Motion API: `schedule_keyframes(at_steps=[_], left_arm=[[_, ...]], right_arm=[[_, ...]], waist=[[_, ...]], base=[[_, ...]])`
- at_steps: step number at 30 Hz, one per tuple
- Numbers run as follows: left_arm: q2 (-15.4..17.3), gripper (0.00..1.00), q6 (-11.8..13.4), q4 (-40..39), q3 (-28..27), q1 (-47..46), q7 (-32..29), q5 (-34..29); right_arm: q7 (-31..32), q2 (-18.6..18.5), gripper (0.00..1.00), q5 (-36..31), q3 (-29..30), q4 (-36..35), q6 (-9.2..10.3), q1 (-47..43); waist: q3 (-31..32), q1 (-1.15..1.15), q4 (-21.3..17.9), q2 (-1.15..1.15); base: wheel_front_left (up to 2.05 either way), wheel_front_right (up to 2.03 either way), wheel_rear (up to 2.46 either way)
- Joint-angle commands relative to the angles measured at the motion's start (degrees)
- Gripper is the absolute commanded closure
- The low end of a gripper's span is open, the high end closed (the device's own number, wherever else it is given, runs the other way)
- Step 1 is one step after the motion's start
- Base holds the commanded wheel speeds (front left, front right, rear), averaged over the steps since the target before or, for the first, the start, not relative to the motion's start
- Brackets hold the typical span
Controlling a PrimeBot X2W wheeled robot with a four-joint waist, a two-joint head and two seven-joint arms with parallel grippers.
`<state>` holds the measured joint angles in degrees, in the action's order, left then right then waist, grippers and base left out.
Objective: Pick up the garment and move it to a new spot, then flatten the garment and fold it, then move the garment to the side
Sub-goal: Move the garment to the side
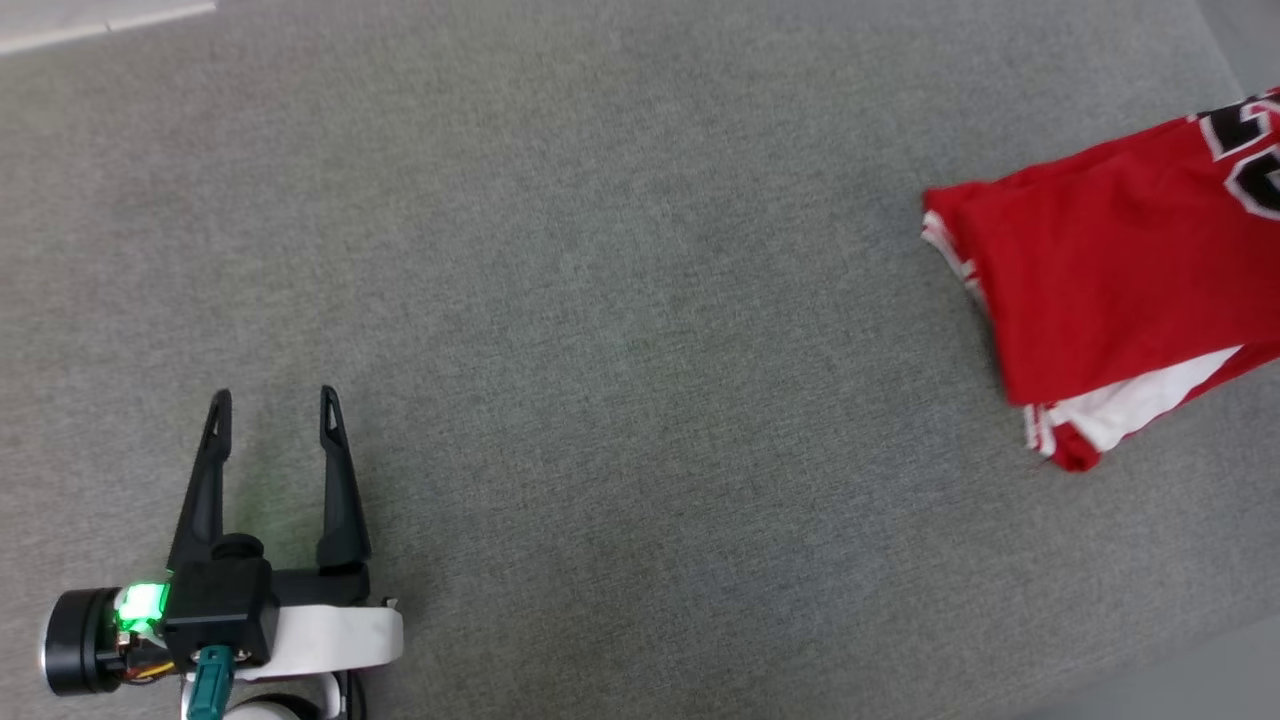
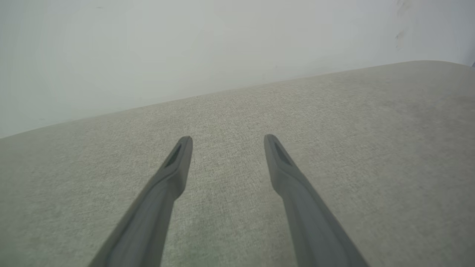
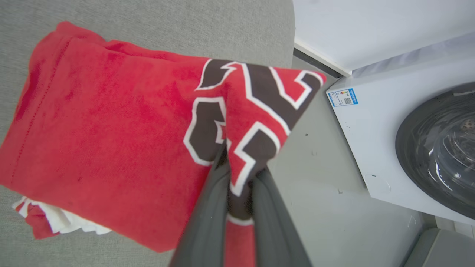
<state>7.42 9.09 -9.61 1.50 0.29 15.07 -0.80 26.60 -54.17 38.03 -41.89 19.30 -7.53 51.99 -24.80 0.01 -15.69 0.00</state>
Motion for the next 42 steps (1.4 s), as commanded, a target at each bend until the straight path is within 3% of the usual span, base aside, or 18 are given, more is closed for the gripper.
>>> schedule_keyframes(at_steps=[1, 10, 16, 17, 18, 23, 29, 34, 37, 42], left_arm=[[0.4, 0.00, 0.2, -0.4, 0.0, -0.9, 0.1, -0.1], [2.1, 0.00, 1.8, -3.3, 0.1, -2.2, 0.1, -0.6], [2.6, 0.00, 2.5, -3.7, 1.1, -3.1, 0.1, -0.6], [2.6, 0.00, 2.7, -3.7, 1.3, -3.1, 0.1, -0.5], [2.5, 0.00, 2.9, -3.6, 1.5, -3.0, 0.1, -0.3], [1.8, 0.00, 3.6, -2.9, 2.5, -1.6, 0.1, 0.4], [0.2, 0.00, 4.5, -2.3, 3.2, 0.5, 0.1, 1.0], [-0.9, 0.00, 4.8, -1.7, 3.7, 2.3, 0.1, 1.5], [-1.4, 0.00, 4.8, -1.3, 3.9, 3.3, 0.1, 1.9], [-1.9, 0.00, 4.5, -0.7, 3.9, 4.9, 0.1, 2.0]], right_arm=[[-0.4, 0.4, 1.00, 0.0, 0.3, 0.8, 0.08, 0.8], [-6.3, 2.4, 1.00, -2.9, 5.3, 16.3, 0.08, 4.7], [-9.5, 6.2, 1.00, -3.9, 7.7, 24.2, 0.08, 5.8], [-9.6, 6.9, 0.63, -4.2, 7.9, 25.4, 0.08, 5.9], [-10.2, 7.6, 0.00, -4.8, 8.0, 26.2, 0.08, 6.1], [-14.9, 7.9, 0.00, -11.5, 8.0, 29.2, 0.08, 8.2], [-28.3, 10.7, 0.00, -19.4, 13.4, 30.0, 0.09, 10.4], [-40.2, 15.5, 0.00, -24.1, 22.5, 29.5, 0.08, 9.8], [-41.7, 19.5, 0.00, -29.1, 27.2, 25.1, 0.08, 7.4], [-41.7, 28.5, 0.00, -34.9, 35.6, 8.7, 0.08, -2.3]], waist=[[-2.2, -0.01, -0.4, 0.00], [-7.8, -0.01, -1.0, 0.00], [-8.4, -0.01, -1.0, 0.00], [-8.1, -0.01, -0.9, 0.00], [-7.6, -0.01, -0.8, 0.00], [-3.8, -0.01, 0.1, 0.00], [1.4, -0.01, 2.2, 0.00], [5.0, -0.01, 4.5, 0.00], [6.9, -0.01, 6.0, 0.00], [9.9, -0.01, 8.4, 0.00]], base=[[0.00, 0.00, 0.00], [0.00, 0.00, 0.00], [0.00, 0.00, 0.00], [0.00, 0.00, 0.00], [0.00, 0.00, 0.00], [0.00, 0.00, 0.00], [0.00, 0.00, 0.00], [0.00, 0.00, 0.00], [0.00, 0.00, 0.00], [0.00, 0.00, 0.00]])
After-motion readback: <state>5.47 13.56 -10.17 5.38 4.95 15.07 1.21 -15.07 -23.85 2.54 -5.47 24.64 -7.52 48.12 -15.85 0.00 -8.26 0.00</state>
